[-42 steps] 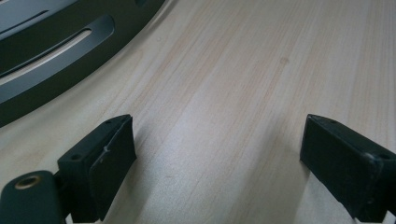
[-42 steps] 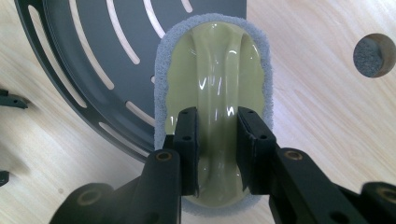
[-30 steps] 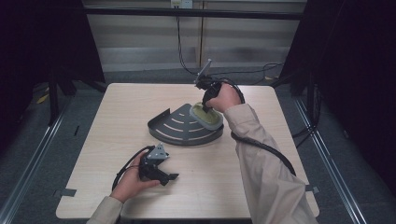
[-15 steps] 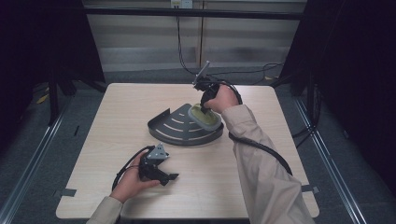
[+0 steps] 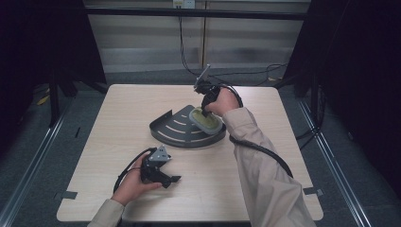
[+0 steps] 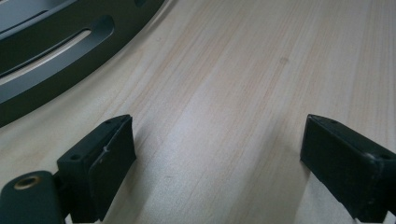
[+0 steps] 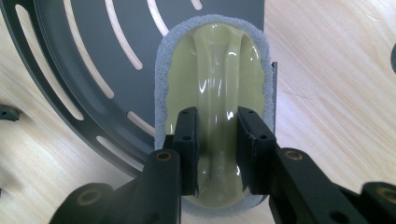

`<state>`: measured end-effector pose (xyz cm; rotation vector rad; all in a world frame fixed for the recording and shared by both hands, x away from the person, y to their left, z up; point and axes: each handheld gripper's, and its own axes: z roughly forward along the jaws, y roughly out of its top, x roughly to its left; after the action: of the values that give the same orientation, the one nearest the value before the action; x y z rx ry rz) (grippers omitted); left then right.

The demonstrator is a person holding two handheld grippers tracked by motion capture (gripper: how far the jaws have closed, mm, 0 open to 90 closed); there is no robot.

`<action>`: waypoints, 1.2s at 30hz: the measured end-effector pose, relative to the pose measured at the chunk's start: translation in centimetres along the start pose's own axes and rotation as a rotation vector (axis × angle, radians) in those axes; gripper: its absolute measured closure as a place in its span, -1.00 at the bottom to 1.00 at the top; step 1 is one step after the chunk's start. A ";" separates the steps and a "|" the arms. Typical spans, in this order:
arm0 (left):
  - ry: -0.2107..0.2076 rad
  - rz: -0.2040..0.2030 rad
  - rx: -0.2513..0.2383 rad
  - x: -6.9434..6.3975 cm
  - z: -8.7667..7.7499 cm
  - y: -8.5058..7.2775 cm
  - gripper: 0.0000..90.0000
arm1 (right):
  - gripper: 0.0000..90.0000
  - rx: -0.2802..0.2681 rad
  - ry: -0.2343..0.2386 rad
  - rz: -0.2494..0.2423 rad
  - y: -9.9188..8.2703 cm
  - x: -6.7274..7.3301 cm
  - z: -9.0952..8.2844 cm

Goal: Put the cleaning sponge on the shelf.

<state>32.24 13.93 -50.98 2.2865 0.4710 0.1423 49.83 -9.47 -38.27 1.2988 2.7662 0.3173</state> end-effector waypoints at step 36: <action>0.002 0.001 0.003 0.0 0.0 0.0 -0.79 | 0.58 0.010 0.007 0.009 -0.5 -0.2 2.3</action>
<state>32.21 13.92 -50.97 2.2893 0.4714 0.1440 49.89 -9.60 -40.60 1.3150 2.7720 0.3090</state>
